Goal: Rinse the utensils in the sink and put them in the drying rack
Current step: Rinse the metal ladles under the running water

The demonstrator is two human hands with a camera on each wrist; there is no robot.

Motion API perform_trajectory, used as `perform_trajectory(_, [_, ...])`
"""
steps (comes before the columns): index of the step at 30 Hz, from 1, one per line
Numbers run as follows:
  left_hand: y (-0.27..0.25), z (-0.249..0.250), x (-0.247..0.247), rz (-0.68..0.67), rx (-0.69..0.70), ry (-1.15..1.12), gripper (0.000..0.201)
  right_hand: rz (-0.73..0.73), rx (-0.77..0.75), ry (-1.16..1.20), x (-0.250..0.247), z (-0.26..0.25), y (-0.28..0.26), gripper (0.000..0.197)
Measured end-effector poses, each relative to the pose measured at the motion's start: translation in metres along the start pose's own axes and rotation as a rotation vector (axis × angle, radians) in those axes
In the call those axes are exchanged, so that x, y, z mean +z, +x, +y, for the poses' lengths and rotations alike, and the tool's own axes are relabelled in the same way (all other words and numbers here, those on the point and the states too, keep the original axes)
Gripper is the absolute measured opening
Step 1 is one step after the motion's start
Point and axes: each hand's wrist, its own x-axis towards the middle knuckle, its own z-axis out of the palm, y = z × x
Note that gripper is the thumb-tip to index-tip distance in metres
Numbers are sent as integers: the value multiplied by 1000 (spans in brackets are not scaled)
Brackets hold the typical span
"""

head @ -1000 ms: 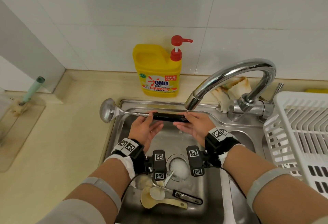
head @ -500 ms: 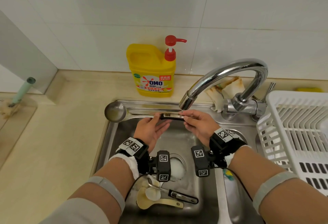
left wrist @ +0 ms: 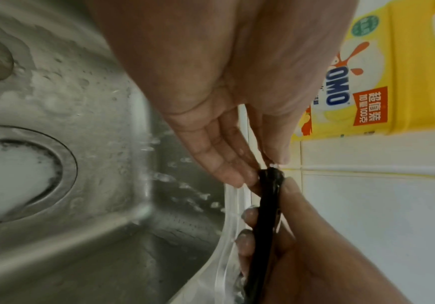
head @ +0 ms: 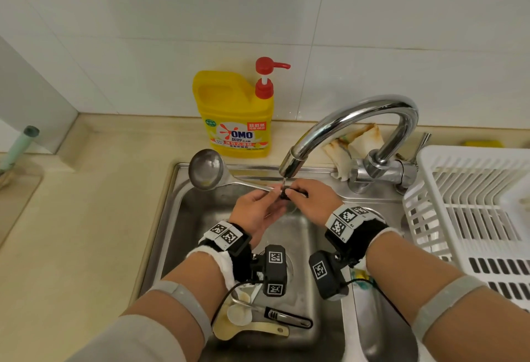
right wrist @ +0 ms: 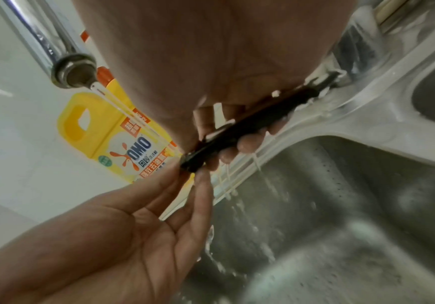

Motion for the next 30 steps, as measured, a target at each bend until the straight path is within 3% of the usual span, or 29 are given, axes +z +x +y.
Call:
perform_trajectory(6, [7,0,4,102,7,-81,14,88,123,-140,-13,9,-20,21])
perform_trajectory(9, [8,-5,8,98,-4,-58,12,95,85,-229,-20,7,-21,28])
perform_trajectory(14, [4,-11,19,22,-39,43,10,5,11,-154,-14,4,-11,13])
perform_trajectory(19, [6,-8,9,47,-35,47,9,8,-29,-97,-5,5,-16,6])
perform_trajectory(23, [5,-10,3,85,-32,13,10,-81,8,-111,-2,-1,-16,21])
perform_trajectory(27, [3,-9,3,46,-50,33,11,-1,0,-161,0,-4,-15,20])
perform_trajectory(30, [5,-5,-1,80,-47,-39,23,22,6,-158,1,-4,-18,16])
